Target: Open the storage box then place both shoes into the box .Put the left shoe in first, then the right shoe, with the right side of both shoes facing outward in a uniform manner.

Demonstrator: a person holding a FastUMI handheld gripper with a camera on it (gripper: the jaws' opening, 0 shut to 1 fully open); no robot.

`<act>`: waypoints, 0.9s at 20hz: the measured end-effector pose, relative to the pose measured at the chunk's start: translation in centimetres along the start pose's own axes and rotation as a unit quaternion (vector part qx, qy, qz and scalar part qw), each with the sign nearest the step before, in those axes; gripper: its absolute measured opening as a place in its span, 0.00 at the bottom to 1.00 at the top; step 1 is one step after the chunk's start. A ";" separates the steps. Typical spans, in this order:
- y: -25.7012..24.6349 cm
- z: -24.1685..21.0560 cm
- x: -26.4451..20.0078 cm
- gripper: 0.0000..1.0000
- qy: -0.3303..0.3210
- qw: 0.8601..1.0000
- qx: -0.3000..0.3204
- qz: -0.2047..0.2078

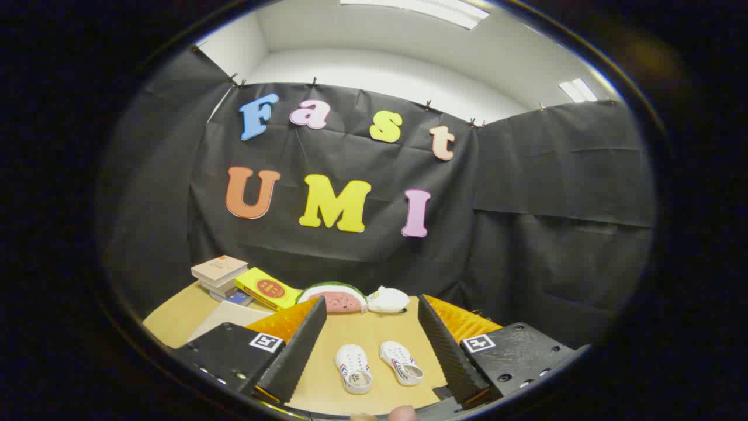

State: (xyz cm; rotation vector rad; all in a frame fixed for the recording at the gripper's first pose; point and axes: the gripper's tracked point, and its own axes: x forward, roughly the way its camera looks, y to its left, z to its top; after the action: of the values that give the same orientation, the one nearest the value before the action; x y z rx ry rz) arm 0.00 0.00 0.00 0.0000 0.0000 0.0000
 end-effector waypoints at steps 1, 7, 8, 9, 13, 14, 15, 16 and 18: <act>-0.2 0.1 0.2 0.95 -0.002 1.000 0.003 0.001; -3.1 0.5 2.1 0.95 0.002 0.999 0.038 -0.016; -3.6 0.5 2.3 0.95 0.003 0.999 0.041 -0.018; -4.1 0.4 2.5 0.95 0.005 0.999 0.045 -0.018; -6.5 -0.4 4.4 0.95 0.013 0.999 0.045 -0.020; -7.2 -0.4 4.8 0.95 0.012 0.999 0.043 -0.019; -7.9 -0.6 5.5 0.95 0.010 0.999 0.040 -0.017; -8.6 -0.7 6.1 0.95 0.009 0.999 0.038 -0.013; -9.7 -0.9 7.2 0.95 0.012 0.999 0.041 -0.001</act>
State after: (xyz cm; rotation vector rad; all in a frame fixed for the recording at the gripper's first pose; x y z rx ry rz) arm 7.21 -9.70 -0.91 0.0814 0.0241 -0.0013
